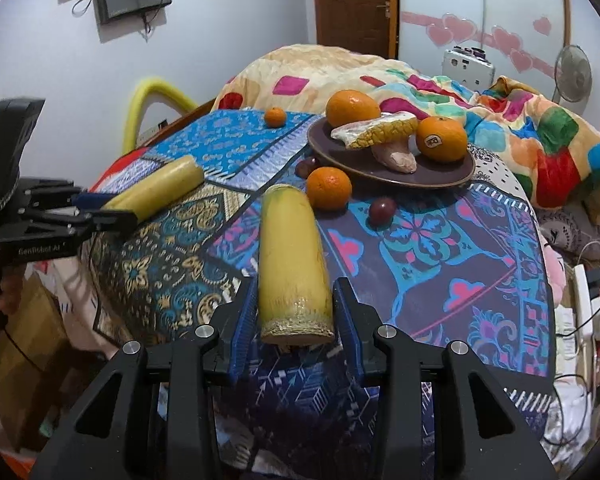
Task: Organize fruits
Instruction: 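Grasp a yellow cylindrical fruit with the left gripper while the right grasps another, then lift the yellow cylindrical fruits toward the plate with both grippers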
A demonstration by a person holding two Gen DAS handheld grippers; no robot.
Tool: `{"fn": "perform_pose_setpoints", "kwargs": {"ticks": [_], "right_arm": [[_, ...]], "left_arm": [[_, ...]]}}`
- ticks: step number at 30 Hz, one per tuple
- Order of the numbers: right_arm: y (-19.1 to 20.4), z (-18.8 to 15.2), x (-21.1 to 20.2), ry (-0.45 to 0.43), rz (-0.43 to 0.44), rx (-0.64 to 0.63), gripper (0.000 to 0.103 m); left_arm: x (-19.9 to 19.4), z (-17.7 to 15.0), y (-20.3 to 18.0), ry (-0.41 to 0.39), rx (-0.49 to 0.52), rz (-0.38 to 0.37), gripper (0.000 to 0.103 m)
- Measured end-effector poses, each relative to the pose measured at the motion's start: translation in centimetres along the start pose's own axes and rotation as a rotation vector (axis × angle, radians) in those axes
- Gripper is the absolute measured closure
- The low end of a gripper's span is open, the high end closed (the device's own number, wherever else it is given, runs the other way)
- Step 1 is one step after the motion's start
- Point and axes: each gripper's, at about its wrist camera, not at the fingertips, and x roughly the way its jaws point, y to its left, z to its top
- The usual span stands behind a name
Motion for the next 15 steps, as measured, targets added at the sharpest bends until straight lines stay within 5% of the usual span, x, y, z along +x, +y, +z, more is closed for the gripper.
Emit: {"fn": "perform_pose_setpoints", "kwargs": {"ticks": [15], "right_arm": [[0.3,3.7,4.1,0.084,0.008,-0.098,0.066]], "left_arm": [[3.8,4.1,0.1,0.091,0.054,-0.026,0.066]]}}
